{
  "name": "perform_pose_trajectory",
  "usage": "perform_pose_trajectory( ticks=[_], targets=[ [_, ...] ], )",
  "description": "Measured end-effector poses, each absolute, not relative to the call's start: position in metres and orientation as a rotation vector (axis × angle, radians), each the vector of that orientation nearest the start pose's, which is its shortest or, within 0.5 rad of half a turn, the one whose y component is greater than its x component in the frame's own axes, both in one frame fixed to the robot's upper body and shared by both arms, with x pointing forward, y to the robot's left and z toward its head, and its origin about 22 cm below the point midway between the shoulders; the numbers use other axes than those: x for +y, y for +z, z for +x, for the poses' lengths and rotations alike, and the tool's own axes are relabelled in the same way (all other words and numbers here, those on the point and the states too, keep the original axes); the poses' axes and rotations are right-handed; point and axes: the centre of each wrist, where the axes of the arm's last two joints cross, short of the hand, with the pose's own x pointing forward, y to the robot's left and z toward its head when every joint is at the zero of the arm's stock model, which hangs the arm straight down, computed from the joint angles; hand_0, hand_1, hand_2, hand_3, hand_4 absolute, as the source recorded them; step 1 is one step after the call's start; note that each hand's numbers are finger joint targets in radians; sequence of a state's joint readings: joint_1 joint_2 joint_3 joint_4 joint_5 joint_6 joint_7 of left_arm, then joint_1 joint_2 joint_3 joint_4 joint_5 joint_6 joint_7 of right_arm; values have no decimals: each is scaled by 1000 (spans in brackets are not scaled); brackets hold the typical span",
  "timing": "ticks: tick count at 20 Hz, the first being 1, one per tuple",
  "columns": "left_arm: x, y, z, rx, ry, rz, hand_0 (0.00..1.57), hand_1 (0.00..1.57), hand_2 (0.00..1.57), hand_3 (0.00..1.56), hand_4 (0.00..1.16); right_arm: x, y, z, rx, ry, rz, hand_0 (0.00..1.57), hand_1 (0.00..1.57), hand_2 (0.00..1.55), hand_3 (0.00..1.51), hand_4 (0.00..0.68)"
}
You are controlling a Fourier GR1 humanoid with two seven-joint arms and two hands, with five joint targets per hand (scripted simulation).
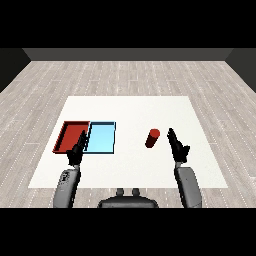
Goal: Pick the red can and put it in the red box
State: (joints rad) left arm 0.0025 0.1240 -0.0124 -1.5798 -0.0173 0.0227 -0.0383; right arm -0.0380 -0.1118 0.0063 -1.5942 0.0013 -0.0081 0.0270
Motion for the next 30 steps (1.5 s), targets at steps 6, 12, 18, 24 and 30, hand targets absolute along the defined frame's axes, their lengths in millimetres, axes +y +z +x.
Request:
perform_pose_trajectory(
  ticks=[6,12,18,24,30],
  targets=[
    [256,5,244,-1590,-79,123,0,0,0,0,0,-285,11,263,-1578,83,-92,0,0,0,0,0],
    [251,19,243,-1874,-14,71,0,0,0,0,0,-300,15,270,-1773,31,54,0,0,0,0,0],
    [248,7,237,-1941,15,55,0,0,0,0,0,-317,12,271,-1830,38,92,0,0,0,0,0],
    [253,-1,237,-1964,14,52,0,0,0,0,0,-317,5,273,-1841,25,93,0,0,0,0,0],
    [255,6,241,-1967,12,55,0,0,0,0,0,-311,-4,277,-1838,12,98,0,0,0,0,0]
  ],
)
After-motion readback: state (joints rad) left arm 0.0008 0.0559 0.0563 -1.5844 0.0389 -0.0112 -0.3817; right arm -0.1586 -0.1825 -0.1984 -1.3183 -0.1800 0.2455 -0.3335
